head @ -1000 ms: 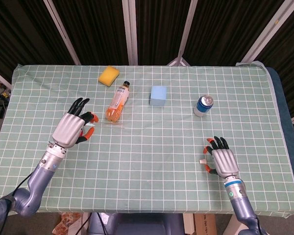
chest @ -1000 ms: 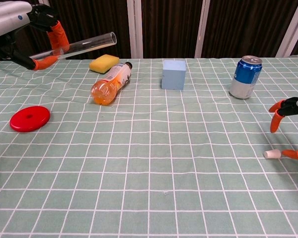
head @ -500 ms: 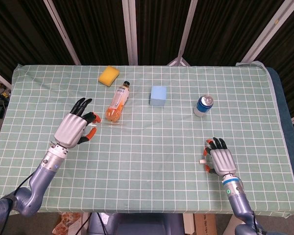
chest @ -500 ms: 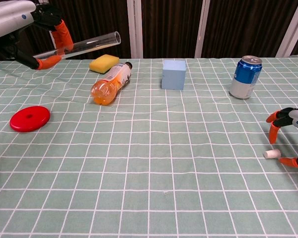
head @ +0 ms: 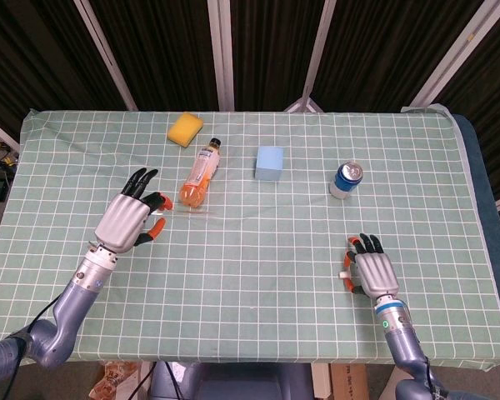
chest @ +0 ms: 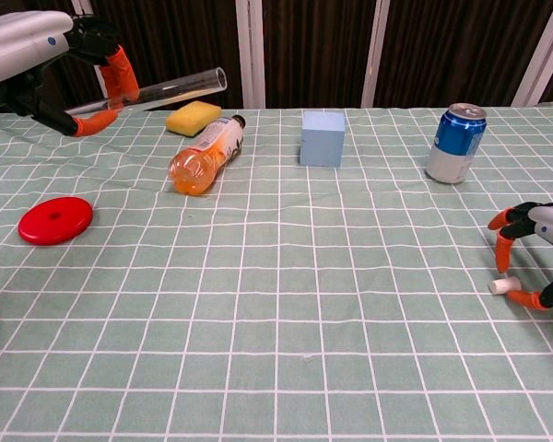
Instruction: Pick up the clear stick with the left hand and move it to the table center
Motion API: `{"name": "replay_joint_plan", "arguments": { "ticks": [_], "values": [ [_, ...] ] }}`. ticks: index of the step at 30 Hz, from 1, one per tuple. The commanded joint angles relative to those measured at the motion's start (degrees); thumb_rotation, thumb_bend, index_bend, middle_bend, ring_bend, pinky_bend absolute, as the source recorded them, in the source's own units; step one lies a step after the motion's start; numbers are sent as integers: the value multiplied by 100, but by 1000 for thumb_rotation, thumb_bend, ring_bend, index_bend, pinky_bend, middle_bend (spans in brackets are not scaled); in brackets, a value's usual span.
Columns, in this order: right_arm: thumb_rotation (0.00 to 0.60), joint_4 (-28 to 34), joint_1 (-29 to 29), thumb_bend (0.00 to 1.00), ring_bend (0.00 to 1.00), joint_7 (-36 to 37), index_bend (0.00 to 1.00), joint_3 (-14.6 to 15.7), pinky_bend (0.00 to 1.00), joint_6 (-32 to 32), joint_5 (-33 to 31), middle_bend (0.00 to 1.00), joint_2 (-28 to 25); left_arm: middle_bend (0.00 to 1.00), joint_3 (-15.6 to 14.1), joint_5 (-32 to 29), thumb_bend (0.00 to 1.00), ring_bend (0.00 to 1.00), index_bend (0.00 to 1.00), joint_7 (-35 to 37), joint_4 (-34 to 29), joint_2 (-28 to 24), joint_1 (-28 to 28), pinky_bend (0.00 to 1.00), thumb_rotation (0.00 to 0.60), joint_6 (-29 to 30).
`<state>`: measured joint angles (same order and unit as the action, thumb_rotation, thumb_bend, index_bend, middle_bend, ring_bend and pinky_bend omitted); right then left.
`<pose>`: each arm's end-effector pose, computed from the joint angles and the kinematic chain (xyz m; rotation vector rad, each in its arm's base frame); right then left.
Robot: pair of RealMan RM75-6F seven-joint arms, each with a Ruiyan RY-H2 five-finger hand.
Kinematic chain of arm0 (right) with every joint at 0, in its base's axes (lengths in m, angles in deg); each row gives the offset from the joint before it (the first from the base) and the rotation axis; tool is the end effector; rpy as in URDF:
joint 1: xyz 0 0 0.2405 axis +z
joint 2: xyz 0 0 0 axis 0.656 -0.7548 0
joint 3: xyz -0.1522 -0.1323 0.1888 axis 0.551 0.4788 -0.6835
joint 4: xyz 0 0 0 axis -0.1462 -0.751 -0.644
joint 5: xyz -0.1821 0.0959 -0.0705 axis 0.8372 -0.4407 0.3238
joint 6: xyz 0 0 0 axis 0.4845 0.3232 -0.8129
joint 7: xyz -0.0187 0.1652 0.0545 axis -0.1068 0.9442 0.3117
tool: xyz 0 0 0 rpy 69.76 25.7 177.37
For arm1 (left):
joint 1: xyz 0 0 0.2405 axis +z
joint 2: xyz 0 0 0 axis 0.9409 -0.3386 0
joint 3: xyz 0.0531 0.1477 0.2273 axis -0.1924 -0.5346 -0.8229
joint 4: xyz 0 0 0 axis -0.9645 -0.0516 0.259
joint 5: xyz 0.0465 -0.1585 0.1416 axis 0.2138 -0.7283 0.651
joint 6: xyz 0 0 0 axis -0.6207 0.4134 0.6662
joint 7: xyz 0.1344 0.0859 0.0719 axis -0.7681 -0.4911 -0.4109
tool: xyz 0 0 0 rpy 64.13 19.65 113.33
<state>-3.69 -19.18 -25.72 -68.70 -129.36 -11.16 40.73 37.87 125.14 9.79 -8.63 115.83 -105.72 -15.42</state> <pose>-0.2836 -0.3039 -0.0144 1.6161 -1.0715 0.7158 -0.1516 0.3691 0.0497 -1.7502 -0.6557 -1.2169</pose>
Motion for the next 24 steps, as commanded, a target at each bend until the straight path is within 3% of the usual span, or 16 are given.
{"name": "replay_joint_plan", "arguments": {
  "ticks": [1,11,24],
  "values": [
    [600,-10,1,347,0,7,520,5,0,-2,-17,179,2,510,-8,-3,714,63,482,3,4,7,-1,0,600,1],
    [600,-31,10,350,0,-20,525,41,0,-3,-69,179,12,510,-22,9,714,64,482,3,-21,7,5,0,600,45],
    [600,-18,6,455,0,-33,607,29,0,-126,-92,198,73,510,-29,-38,714,64,482,-28,-77,13,14,0,600,57]
  ]
}}
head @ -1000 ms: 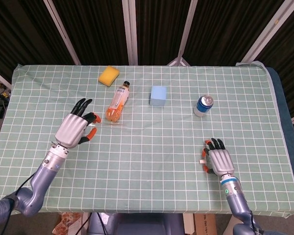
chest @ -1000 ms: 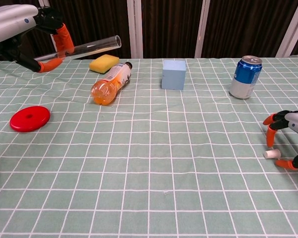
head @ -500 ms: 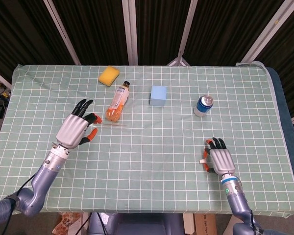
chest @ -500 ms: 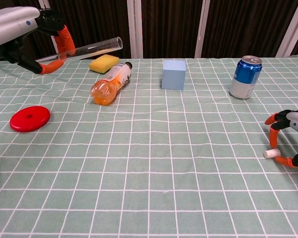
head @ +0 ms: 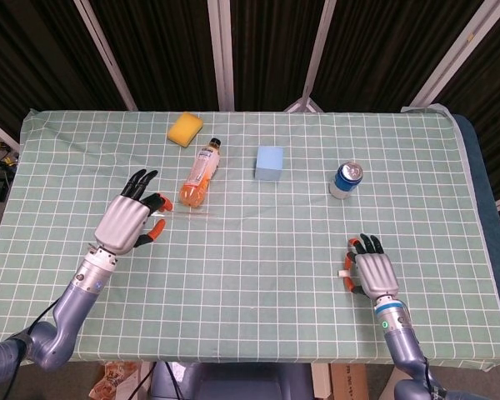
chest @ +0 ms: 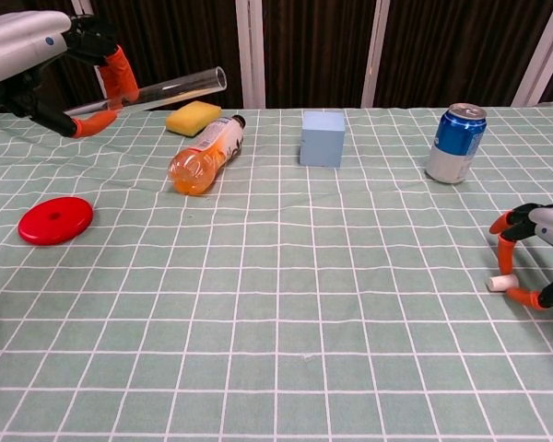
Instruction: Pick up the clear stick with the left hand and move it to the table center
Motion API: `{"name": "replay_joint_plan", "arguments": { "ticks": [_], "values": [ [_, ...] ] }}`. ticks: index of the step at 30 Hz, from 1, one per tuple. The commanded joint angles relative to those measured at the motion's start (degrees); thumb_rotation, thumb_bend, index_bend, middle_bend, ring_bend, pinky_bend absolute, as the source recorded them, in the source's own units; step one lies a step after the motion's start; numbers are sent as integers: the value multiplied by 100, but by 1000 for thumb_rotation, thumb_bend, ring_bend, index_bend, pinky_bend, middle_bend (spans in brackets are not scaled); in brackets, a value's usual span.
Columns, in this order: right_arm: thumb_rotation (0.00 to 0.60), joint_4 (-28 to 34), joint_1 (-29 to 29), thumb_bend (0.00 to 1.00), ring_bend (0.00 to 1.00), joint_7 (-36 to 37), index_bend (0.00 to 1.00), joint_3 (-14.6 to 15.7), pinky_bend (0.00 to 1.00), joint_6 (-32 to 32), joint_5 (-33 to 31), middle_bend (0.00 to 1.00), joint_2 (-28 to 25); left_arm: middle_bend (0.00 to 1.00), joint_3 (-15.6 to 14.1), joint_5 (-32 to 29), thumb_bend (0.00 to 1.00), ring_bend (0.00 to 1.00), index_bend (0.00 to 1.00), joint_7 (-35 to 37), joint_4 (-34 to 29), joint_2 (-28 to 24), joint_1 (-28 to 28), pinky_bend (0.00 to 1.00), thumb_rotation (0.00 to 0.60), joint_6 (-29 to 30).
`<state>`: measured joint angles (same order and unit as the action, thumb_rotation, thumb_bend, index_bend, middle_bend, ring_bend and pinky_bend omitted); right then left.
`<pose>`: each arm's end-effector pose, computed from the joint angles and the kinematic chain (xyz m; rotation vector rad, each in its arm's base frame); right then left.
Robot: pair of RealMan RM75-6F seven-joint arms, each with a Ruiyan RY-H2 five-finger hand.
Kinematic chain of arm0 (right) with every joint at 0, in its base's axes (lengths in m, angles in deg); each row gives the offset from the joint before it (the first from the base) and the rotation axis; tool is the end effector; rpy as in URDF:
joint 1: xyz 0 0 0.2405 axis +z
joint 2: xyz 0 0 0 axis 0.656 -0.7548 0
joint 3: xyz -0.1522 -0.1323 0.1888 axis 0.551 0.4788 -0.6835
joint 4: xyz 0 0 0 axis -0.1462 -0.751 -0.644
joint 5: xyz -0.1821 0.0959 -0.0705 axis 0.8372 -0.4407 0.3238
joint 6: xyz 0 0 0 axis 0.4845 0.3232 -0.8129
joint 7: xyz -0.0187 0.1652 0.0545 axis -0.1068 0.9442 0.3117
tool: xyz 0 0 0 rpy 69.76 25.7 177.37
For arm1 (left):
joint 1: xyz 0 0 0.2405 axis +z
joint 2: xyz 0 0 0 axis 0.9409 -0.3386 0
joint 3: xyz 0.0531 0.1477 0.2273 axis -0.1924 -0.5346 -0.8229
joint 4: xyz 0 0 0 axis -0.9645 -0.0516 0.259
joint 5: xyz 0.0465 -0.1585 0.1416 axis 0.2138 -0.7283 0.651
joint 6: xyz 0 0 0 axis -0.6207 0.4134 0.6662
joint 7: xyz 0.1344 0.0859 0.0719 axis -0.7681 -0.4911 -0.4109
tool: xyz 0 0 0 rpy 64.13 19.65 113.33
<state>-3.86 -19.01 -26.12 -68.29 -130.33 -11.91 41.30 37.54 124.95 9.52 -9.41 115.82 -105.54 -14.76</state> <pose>-0.2838 -0.3031 -0.0161 1.6048 -1.0716 0.7133 -0.1508 0.3659 0.0497 -1.7446 -0.6633 -1.2243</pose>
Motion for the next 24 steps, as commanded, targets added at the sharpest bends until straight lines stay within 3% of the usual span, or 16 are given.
{"name": "replay_joint_plan", "arguments": {
  "ticks": [1,7,12,17,24],
  "values": [
    [600,7,-16,455,0,24,607,-18,0,-35,-29,197,15,510,7,-32,714,63,482,5,7,27,-8,0,600,-17],
    [600,42,-17,455,0,135,609,-100,0,-168,56,198,-58,511,114,-236,714,64,482,144,140,272,-66,0,600,-82],
    [600,175,44,455,0,200,609,-300,0,-391,235,198,-234,510,248,-239,714,63,482,748,538,704,-223,0,600,-120],
    [600,445,199,455,0,68,609,-632,0,-489,216,198,-560,510,406,-379,714,63,482,1076,1085,1220,-444,0,600,-259],
    [600,649,519,456,0,-274,609,-1089,0,-648,300,197,-887,511,578,-712,714,63,482,920,1551,1777,-770,0,600,-599]
  ]
}}
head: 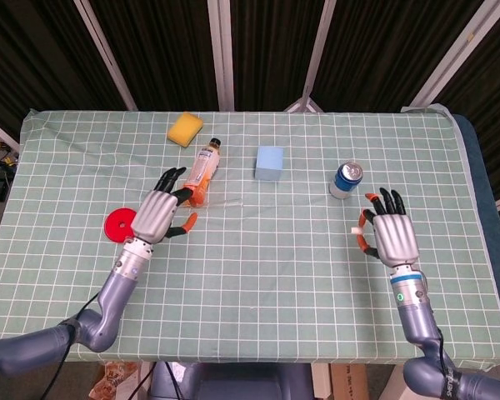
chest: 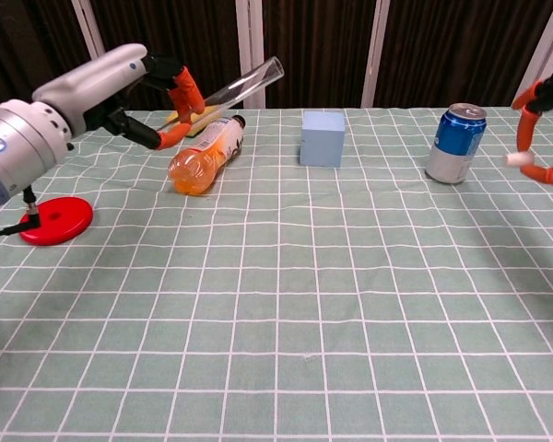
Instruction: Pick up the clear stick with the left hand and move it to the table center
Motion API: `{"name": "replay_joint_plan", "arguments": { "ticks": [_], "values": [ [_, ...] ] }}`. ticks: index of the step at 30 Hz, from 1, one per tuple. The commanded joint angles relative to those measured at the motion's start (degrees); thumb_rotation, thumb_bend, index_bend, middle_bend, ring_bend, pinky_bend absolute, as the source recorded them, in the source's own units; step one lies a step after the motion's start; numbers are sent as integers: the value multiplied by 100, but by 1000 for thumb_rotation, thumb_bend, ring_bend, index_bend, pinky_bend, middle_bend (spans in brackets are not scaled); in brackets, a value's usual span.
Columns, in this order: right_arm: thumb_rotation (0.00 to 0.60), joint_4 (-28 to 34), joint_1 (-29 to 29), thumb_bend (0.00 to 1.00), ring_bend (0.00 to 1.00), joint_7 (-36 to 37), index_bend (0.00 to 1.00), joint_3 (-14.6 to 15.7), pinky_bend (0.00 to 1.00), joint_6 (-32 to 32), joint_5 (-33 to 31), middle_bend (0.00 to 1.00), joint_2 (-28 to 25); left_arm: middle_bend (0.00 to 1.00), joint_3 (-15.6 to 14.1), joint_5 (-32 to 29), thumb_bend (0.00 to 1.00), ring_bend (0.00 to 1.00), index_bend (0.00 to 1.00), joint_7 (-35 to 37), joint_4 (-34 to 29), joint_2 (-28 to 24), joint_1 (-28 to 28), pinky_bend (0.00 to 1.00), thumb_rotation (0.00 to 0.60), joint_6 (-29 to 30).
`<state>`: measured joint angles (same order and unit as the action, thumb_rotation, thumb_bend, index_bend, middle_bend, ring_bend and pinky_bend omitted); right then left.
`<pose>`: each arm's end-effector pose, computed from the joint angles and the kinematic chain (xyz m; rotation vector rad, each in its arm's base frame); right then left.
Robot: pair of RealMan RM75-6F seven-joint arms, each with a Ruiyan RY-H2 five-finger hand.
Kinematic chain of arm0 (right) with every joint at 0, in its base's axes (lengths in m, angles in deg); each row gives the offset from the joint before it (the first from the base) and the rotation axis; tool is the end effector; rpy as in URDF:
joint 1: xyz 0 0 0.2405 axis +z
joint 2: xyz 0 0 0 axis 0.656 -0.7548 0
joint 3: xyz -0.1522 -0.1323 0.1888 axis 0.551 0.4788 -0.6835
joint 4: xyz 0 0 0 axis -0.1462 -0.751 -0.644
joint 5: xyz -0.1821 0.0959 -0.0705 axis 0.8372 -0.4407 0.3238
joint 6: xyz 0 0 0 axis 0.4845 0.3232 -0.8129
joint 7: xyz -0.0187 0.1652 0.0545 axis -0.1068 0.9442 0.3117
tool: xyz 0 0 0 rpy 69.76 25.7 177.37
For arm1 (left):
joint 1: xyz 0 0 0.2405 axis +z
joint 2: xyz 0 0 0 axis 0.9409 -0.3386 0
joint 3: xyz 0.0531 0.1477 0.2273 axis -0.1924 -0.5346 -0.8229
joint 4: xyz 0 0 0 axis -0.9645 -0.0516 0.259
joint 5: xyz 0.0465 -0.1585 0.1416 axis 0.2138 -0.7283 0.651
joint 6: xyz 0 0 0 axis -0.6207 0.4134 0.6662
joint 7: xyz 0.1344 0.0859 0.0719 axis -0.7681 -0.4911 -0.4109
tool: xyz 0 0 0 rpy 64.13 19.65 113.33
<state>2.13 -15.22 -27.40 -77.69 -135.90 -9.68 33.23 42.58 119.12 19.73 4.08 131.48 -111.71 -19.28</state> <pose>-0.2354 -0.3607 0.0748 1.4710 -0.8286 0.9139 -0.1177 0.4017 -0.0212 -1.6592 -0.9396 -1.3810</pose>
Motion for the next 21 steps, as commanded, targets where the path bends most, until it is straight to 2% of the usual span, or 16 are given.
{"name": "replay_joint_plan", "arguments": {
  "ticks": [1,9,21],
  "values": [
    [600,49,181,456,0,-184,609,-187,0,-113,105,198,-93,511,89,-164,714,63,481,-140,245,263,-183,0,600,-176],
    [600,-337,732,455,0,-752,609,-383,0,-405,786,197,59,511,221,-413,714,63,481,-444,500,711,-470,0,600,-373],
    [600,-775,1296,455,0,-1432,620,-319,0,-453,1202,198,584,512,494,-925,714,64,481,-779,655,1094,-571,0,600,-323]
  ]
}}
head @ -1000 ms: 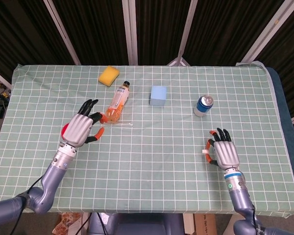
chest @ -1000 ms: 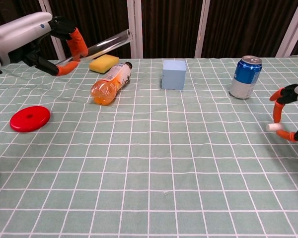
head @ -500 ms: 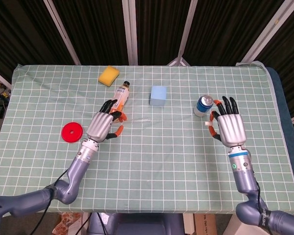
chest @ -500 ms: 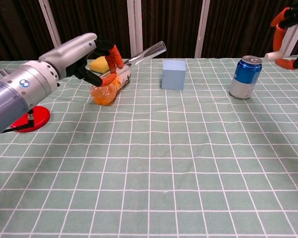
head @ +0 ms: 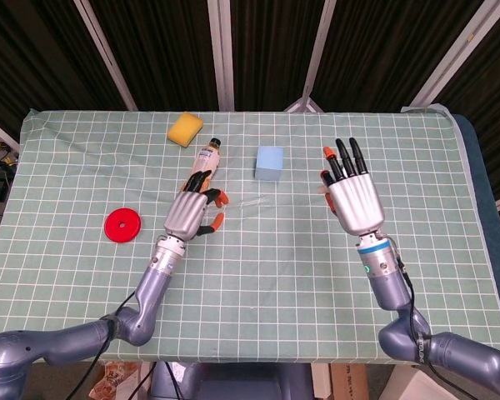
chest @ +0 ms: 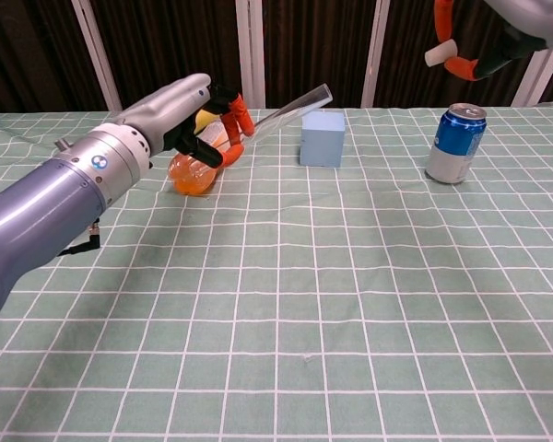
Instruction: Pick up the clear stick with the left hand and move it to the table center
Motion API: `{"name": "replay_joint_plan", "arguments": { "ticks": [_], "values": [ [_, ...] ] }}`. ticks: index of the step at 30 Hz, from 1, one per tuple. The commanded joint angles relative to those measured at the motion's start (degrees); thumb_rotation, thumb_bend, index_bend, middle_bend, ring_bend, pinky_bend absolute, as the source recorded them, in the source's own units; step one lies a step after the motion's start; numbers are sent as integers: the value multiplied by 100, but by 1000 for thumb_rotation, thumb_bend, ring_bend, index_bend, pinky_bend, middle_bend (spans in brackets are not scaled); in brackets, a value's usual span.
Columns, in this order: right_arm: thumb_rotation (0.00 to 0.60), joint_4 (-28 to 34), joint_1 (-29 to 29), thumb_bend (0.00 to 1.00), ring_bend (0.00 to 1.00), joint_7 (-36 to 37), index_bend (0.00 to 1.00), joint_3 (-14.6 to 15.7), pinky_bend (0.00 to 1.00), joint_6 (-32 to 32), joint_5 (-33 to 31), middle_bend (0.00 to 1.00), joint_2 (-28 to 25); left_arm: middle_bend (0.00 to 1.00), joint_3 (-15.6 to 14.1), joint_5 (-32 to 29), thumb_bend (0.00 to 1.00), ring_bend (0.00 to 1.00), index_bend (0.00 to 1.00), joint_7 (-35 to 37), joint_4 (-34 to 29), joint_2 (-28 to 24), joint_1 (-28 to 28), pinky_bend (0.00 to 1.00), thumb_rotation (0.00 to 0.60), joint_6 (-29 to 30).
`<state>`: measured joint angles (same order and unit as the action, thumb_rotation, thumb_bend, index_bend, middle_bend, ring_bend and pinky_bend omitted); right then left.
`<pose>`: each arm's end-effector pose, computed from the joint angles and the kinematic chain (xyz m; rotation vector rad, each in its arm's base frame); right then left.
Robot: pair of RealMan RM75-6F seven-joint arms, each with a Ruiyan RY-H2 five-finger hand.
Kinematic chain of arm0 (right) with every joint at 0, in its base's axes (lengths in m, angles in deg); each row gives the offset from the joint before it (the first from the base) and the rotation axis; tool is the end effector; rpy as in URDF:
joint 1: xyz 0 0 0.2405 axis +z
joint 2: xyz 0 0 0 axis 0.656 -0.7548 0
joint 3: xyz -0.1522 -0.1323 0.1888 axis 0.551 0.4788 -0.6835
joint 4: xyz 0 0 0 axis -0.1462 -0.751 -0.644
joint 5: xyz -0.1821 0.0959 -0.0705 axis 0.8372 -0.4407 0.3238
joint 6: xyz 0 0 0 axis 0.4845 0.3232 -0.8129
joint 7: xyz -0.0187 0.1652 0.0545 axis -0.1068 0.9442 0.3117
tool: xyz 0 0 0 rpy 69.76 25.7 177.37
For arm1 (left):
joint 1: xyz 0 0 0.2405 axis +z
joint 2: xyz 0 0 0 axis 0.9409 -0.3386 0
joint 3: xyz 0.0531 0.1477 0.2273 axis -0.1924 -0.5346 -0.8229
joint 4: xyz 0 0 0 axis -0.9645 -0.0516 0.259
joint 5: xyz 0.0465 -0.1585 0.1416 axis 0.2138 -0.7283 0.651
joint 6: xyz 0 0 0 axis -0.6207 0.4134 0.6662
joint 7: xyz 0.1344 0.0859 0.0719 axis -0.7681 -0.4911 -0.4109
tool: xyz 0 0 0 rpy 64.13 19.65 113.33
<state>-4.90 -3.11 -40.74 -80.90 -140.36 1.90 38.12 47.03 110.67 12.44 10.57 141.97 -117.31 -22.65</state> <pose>-0.1293 -0.4063 0.0786 1.5464 -0.2575 1.0100 -0.0799 0.4158 -0.0719 -1.6230 -1.0165 -1.3270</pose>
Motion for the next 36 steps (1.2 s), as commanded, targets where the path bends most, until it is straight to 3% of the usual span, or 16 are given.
{"name": "replay_joint_plan", "arguments": {
  "ticks": [1,36],
  "values": [
    [600,-109,122,455,0,-142,622,4,0,-21,68,198,139,512,69,-116,714,64,481,-70,4,66,-14,0,600,24],
    [600,-303,368,455,0,-337,628,170,0,-76,-116,197,735,512,262,-695,714,64,481,-443,-105,599,-196,0,600,62]
  ]
}}
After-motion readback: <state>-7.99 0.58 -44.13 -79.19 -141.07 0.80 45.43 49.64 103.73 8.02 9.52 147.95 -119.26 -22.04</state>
